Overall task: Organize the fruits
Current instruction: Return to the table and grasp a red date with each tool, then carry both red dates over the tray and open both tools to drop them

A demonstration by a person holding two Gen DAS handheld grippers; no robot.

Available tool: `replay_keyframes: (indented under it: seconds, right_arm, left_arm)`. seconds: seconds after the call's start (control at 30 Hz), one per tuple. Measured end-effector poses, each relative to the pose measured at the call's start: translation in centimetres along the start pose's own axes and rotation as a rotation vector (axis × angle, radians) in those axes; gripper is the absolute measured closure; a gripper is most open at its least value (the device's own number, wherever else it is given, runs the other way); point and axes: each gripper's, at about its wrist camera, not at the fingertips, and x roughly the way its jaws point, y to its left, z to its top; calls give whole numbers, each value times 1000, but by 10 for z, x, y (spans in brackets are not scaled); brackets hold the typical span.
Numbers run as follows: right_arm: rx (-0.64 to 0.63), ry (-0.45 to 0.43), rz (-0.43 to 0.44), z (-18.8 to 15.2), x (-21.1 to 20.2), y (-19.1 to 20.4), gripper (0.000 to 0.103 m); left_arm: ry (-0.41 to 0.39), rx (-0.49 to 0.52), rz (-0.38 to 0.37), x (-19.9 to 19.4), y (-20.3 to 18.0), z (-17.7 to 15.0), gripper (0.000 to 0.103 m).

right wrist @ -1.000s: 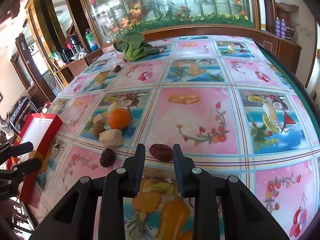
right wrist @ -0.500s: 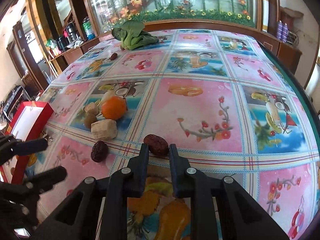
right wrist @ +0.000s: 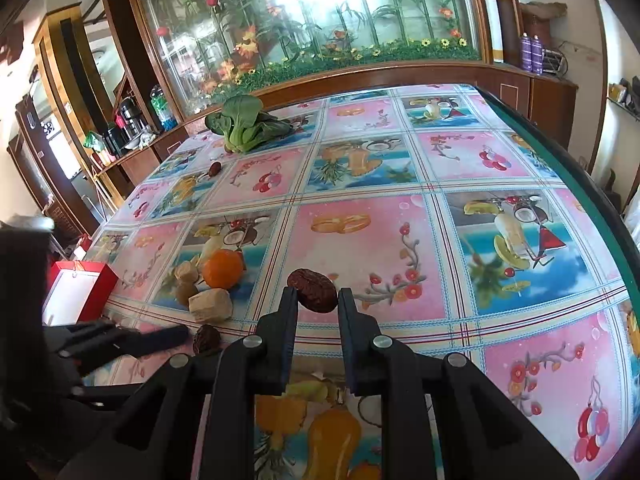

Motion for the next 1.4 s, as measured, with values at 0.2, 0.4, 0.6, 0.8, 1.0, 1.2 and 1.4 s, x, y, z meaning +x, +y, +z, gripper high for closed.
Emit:
replay_keyframes:
  seconds: [0.2, 0.4, 0.6, 0.8, 1.0, 1.2, 1.4]
  right_arm:
    - [0, 5, -1, 1, 3, 0, 84]
    - [-1, -33, 3, 1, -1, -1, 84]
    - [54, -71, -28, 4, -3, -13, 84]
    - [73, -105, -43, 1, -9, -10, 84]
    - [75, -120, 111, -8, -12, 45, 84]
    - [-58, -44, 340, -18, -1, 157, 85]
    - [-195, 64, 496, -41, 1, 245, 85]
  left_arm:
    - [-19, 4, -16, 1, 2, 0, 83]
    - [-59, -20, -22, -16, 13, -9, 83]
    - [-169, -47, 37, -72, 44, -35, 83]
    - [-272, -126, 150, -129, 103, -75, 83]
    - [-302, -278, 302, -162, 183, -120, 83]
    - [-307, -418, 417, -179, 243, -166, 83]
    - [-280, -459, 457, -172, 262, -193, 83]
